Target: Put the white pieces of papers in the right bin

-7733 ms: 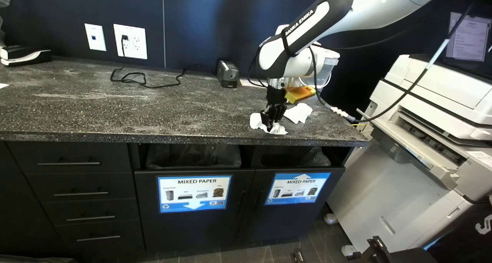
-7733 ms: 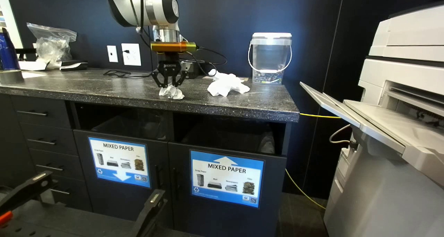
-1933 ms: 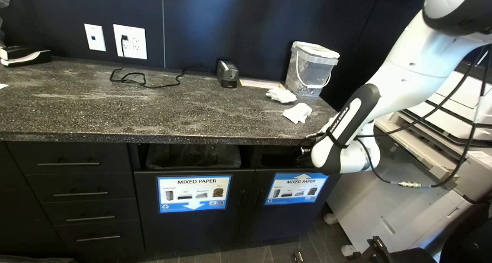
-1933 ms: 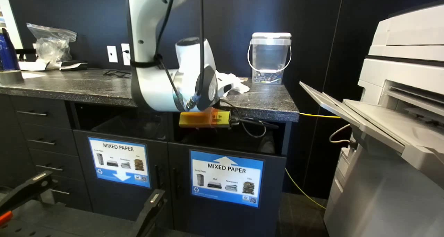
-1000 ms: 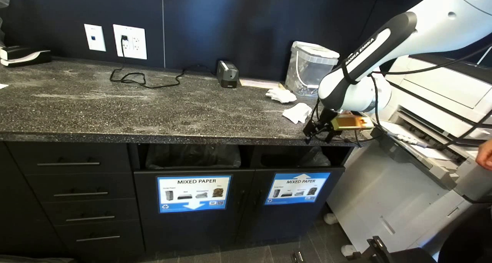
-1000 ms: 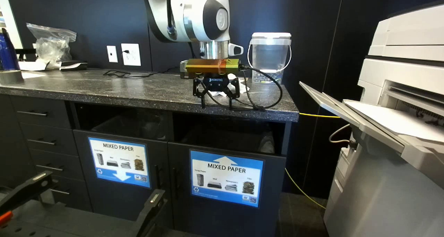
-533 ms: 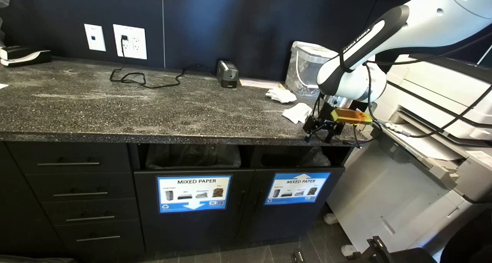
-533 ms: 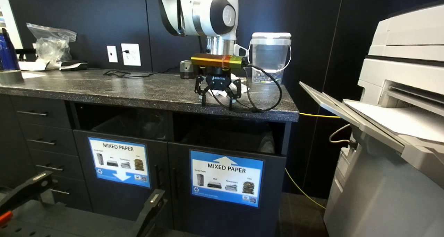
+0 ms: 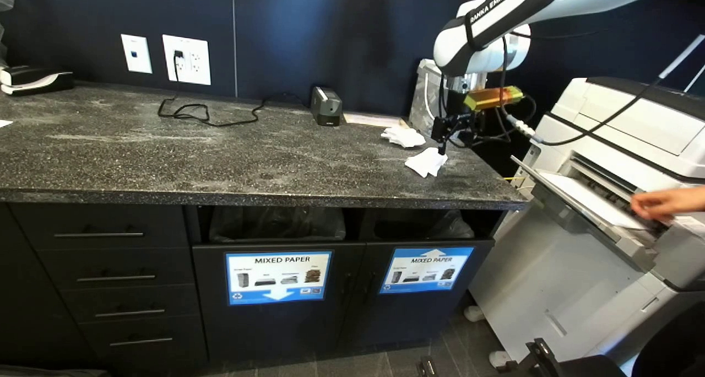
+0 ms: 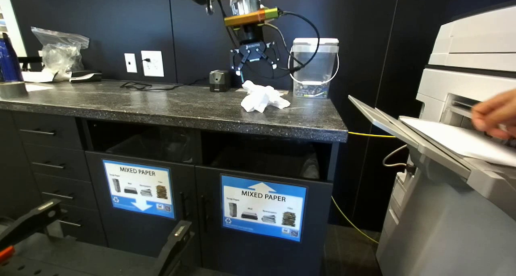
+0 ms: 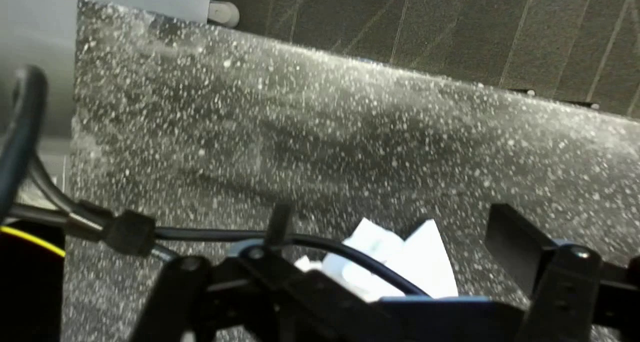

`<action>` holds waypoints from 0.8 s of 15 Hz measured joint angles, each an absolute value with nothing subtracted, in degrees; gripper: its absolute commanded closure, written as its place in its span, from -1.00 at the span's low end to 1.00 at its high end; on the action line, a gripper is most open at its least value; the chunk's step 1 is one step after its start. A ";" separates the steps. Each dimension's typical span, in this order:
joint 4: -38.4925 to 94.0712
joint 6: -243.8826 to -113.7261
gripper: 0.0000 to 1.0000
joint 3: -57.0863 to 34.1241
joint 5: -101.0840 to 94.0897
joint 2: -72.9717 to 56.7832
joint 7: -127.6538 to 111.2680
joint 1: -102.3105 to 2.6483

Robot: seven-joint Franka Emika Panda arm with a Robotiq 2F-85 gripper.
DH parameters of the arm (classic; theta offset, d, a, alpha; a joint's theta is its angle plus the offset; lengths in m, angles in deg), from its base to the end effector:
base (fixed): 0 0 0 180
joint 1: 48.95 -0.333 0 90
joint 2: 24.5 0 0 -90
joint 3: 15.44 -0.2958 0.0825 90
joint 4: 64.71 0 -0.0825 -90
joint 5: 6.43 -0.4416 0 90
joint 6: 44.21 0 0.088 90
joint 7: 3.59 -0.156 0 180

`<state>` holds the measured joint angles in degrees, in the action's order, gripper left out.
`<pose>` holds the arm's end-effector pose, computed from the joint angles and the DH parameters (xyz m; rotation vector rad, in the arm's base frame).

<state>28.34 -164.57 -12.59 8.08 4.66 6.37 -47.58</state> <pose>0.7150 -0.0734 0.2302 2.8849 0.3453 -0.0903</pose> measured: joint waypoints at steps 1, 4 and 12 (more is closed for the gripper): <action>26.34 -163.90 -1.00 -13.07 7.53 4.70 7.45 -47.56; 21.80 -162.76 -1.00 -13.99 2.41 5.40 8.89 -46.34; 14.01 -163.30 -1.00 -14.09 -7.37 13.02 2.75 -42.70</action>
<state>14.01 -163.30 -14.09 -7.37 13.02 2.75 -42.70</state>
